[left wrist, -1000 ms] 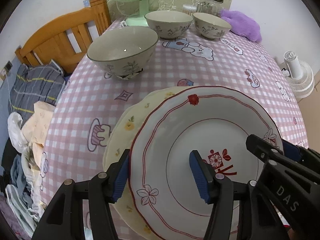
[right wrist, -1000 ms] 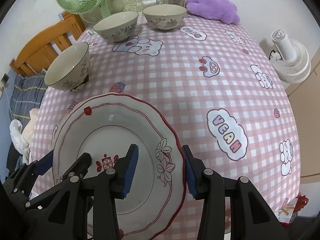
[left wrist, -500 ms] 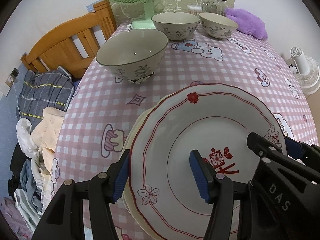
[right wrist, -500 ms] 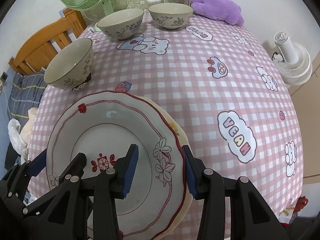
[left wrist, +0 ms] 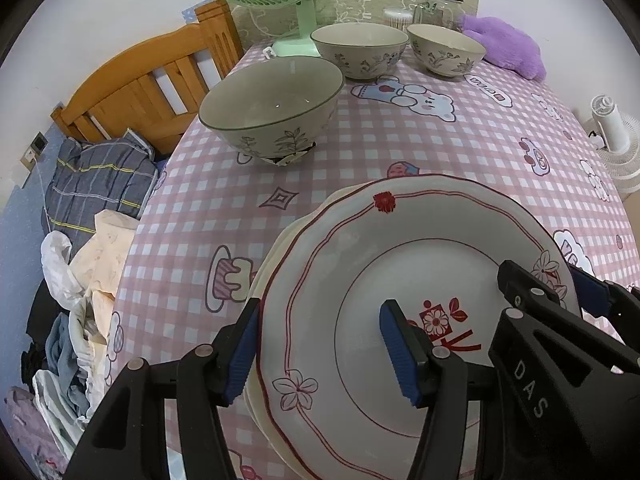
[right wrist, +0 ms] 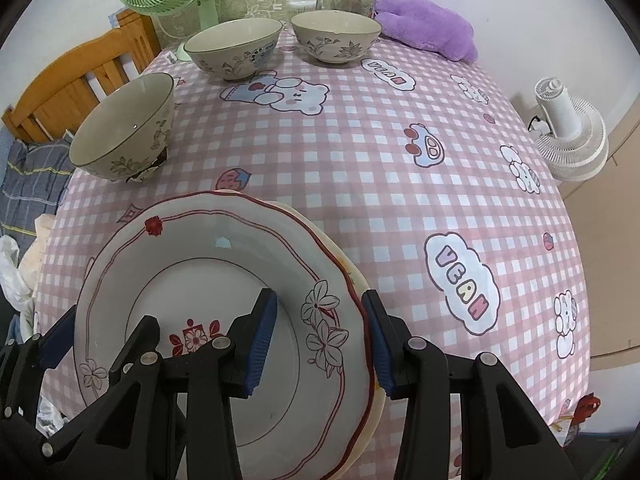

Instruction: Organize plates and bowls

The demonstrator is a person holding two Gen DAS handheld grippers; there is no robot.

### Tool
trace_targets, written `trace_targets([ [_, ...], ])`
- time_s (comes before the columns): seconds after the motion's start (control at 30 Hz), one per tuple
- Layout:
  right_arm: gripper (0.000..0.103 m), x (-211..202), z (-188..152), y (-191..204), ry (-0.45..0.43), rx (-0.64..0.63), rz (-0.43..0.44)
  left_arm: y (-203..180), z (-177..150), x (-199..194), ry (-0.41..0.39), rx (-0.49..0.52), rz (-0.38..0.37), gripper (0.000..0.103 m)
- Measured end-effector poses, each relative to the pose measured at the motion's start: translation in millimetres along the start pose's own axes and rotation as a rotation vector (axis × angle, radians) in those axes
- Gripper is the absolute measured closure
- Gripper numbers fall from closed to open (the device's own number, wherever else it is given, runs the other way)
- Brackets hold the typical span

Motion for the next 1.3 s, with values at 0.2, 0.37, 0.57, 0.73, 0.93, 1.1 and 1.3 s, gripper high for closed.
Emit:
trace_targets([
  [0.2,0.056,0,-1,1,-0.003,-0.011,-0.015,-4,0,2,-0.001,0.021,0.000,0.037],
  [0.37,0.055,0,-1,2,-0.003,-0.007,-0.012,-6,0,4,0.000,0.021,-0.023,0.031],
  [0.57,0.055,-3,-1,-4,0.003,0.016,0.061,-3,0,3,0.015,-0.010,-0.073,0.020],
  [0.73,0.030,-18,6,-12,-0.019,0.023,0.117,-5,5,-6,0.011,-0.025,-0.106,0.012],
  [0.93,0.026,-29,22,-20,-0.056,0.013,0.181,-9,26,-25,-0.065,-0.046,-0.101,0.006],
  [1.1,0.026,-38,40,-20,-0.108,0.006,0.242,-4,42,-38,-0.121,-0.086,-0.056,0.007],
  [1.3,0.026,-43,60,-5,-0.121,-0.027,0.231,11,60,-40,-0.139,-0.108,-0.025,0.009],
])
Point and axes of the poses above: each gripper's, at about its wrist camera, not at the fingertips, and x roughly the way its jaws point, y to its left, z to its top, the point moved 4 cm from there along x, roughly the way its jaws point, and after that the axes turned 7 degrees about -y, right-handed, at the moved point
